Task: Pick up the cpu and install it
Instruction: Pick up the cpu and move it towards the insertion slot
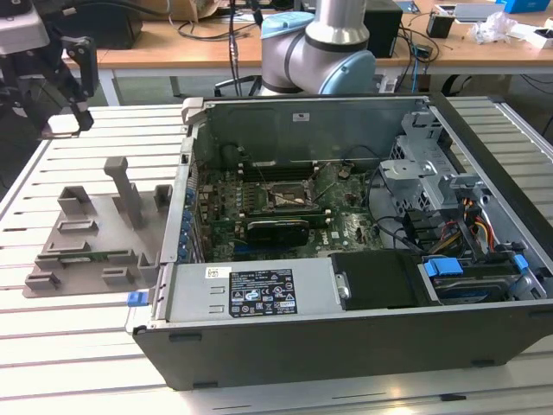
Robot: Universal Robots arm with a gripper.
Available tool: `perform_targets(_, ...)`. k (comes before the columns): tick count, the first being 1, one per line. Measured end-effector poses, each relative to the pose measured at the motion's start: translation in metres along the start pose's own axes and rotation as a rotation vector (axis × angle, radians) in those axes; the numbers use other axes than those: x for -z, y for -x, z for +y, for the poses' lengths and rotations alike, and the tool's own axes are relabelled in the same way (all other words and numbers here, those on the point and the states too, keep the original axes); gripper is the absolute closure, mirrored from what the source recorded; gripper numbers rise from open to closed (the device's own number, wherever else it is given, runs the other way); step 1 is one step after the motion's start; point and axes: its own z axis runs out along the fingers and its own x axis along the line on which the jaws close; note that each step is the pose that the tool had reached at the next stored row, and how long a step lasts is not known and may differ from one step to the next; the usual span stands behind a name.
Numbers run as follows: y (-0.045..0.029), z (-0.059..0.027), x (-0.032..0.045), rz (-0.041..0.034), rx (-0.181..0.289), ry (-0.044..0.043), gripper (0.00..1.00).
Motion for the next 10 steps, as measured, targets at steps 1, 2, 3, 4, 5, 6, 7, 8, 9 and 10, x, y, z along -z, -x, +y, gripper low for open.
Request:
perform_targets(1, 0.0023, -0.0001, -0.0001, 0.0000, 0.000, 0.0000, 0.45)
perform_targets(2, 0.0053, -0.0003, -0.0001, 0.0001, 0.000, 0.0000, 0.45)
perform_targets(3, 0.0087, -0.0004, -0.0002, 0.0001, 0.000, 0.0000, 0.45)
perform_targets(4, 0.0118, -0.0006, -0.0003, 0.0001, 0.000, -0.0001, 0.45)
perform_targets(5, 0.0146, -0.0007, -0.0004, 0.0001, 0.000, 0.0000, 0.45)
perform_targets(6, 0.0173, -0.0008, -0.0005, 0.0000, 0.000, 0.0000, 0.45)
perform_targets(7, 0.0212, -0.0010, -0.0006, 0.0000, 0.000, 0.0000, 0.45)
perform_targets(8, 0.0246, -0.0012, -0.0007, 0.0001, 0.000, 0.0000, 0.45)
perform_targets(9, 0.0266, -0.0013, -0.0007, 0.0001, 0.000, 0.0000, 0.45)
perform_targets(10, 0.0320, -0.0016, -0.0009, 0.0001, 0.000, 0.0000, 0.45)
